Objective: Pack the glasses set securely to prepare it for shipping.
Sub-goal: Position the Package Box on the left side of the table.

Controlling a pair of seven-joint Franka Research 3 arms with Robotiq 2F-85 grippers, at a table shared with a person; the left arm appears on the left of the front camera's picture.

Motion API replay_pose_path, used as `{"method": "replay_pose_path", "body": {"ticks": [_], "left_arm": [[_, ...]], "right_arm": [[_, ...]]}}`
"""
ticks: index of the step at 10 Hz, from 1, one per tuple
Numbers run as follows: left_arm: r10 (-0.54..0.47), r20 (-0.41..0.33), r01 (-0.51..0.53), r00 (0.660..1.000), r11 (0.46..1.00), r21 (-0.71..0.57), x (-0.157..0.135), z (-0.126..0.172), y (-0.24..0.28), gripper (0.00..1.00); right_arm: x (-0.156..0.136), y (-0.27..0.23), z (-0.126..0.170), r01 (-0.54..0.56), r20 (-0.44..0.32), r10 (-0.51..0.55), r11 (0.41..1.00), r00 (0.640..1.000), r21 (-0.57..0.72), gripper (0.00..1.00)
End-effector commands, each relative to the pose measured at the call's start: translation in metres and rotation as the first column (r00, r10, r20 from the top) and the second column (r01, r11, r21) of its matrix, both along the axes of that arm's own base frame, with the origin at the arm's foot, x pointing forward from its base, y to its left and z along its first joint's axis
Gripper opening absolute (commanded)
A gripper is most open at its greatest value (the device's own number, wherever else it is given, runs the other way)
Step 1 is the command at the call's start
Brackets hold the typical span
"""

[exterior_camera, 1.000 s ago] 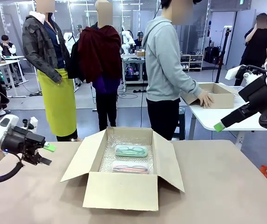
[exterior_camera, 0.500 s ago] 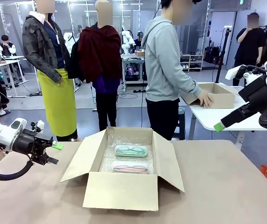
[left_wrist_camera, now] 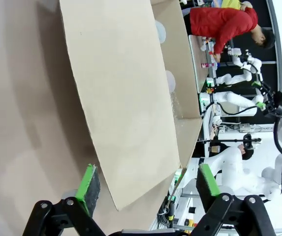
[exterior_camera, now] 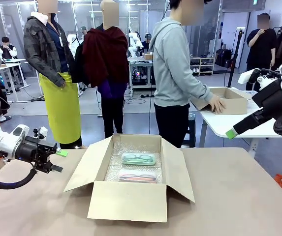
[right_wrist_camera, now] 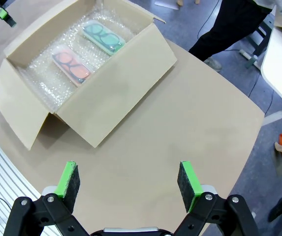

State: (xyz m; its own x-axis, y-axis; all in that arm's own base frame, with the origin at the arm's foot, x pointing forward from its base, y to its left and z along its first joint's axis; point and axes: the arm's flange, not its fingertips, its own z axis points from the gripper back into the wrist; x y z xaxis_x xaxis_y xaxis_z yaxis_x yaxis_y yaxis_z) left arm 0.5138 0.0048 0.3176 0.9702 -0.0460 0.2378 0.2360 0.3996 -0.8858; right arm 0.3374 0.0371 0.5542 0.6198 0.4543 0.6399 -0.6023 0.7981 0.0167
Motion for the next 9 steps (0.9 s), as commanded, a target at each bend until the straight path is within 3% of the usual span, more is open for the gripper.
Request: {"method": "replay_pose_path", "body": {"ticks": [1,3,9], "left_arm": [[0.008,0.009,-0.008,1.000,1.000,-0.010,0.031,-0.018,-0.002,1.00],[0.010,-0.016,-0.012,1.000,0.996,-0.089,0.039,-0.031,-0.001,1.00],[0.062,-0.085,-0.075,0.994,0.985,-0.157,0.049,-0.065,-0.020,1.00]], "right_arm": [[-0.001,0.001,0.001,0.012,0.004,-0.012,1.000,1.000,0.000,1.00],[-0.001,0.001,0.001,0.012,0.004,-0.012,1.000,1.000,0.000,1.00],[-0.001,0.001,0.001,0.012,0.004,-0.012,1.000,1.000,0.000,1.00]]}}
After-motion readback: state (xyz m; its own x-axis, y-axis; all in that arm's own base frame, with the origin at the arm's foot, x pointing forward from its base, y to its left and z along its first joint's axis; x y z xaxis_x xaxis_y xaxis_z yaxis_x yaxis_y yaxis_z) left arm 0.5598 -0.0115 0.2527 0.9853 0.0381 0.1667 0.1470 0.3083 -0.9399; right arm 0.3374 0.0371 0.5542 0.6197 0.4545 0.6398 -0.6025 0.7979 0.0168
